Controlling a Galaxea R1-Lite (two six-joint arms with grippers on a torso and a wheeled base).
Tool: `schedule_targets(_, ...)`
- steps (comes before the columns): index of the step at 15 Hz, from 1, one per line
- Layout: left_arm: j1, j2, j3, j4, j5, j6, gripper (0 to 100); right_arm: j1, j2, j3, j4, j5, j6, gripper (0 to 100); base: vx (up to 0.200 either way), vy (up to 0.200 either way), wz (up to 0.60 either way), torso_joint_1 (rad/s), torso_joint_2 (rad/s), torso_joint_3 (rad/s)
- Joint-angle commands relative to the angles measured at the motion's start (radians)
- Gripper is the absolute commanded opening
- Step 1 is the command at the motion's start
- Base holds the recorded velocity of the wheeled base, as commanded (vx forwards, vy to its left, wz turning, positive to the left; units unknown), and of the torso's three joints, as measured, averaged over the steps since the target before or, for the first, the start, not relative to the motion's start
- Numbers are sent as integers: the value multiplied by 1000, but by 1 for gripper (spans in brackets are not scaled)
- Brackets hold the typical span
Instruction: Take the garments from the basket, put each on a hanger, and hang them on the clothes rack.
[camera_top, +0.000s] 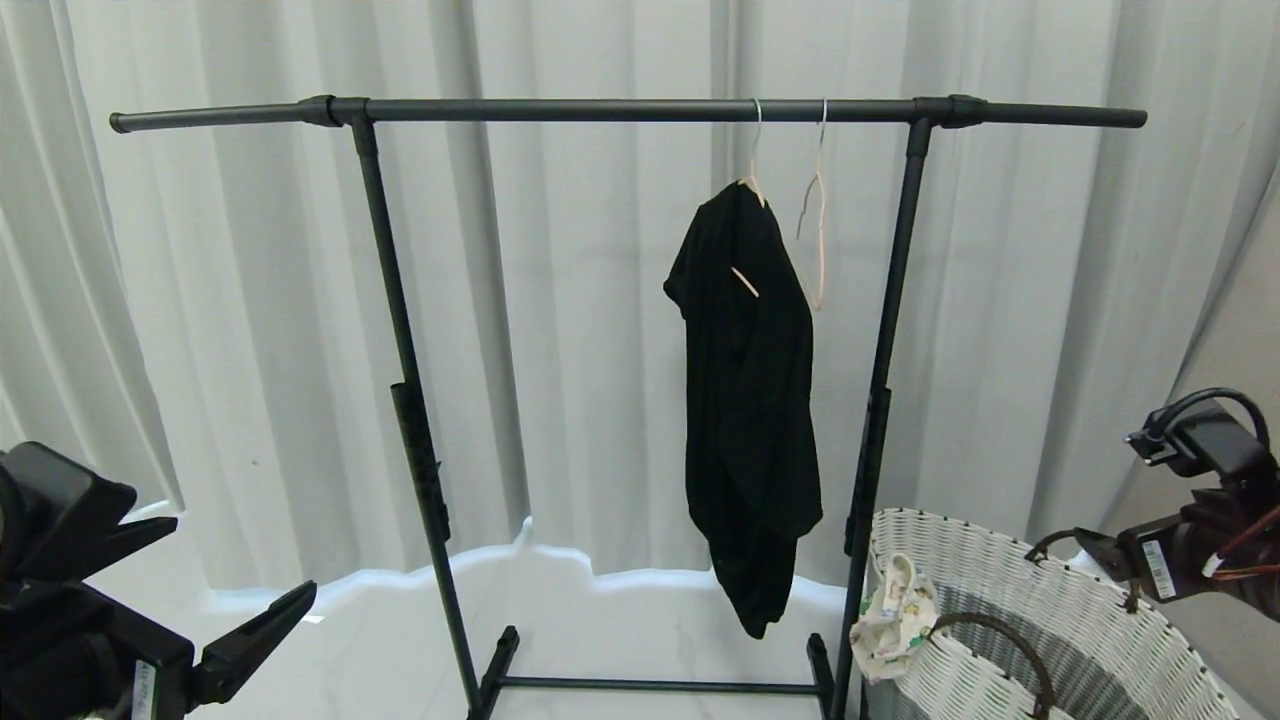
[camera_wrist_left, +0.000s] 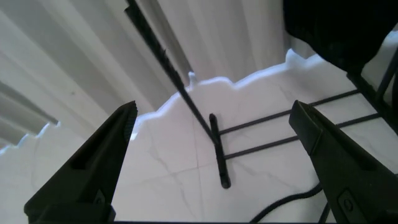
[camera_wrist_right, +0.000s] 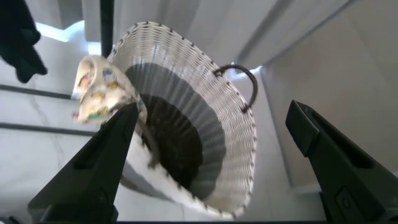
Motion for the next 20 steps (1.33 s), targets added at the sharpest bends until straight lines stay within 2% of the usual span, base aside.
schedule_targets(1,-14,39,-33,-1,1,-4,100,18,175,47,-115,4,1,100,200,0,0,7,-7,2)
schedule_targets(4,-15,113,-65,-24,1,-7,100,43,393,111,-332,34,-3,100,200,0,0,2,5,-1)
schedule_targets(8,-35,108,-57,-45,3,-1,100,68,582,119,-444,124,-3,100,0,0,0,0,0,0)
schedule_targets(10,-35,108,-54,-45,4,-1,100,83,671,115,-490,126,-2,100,0,0,0,0,0,0)
schedule_targets(15,-35,108,-49,-45,7,1,100,68,863,107,-694,130,0,100,0,0,0,0,0,0)
schedule_targets(20,-35,108,-48,-45,9,1,100,48,913,42,-711,130,1,100,0,0,0,0,0,0)
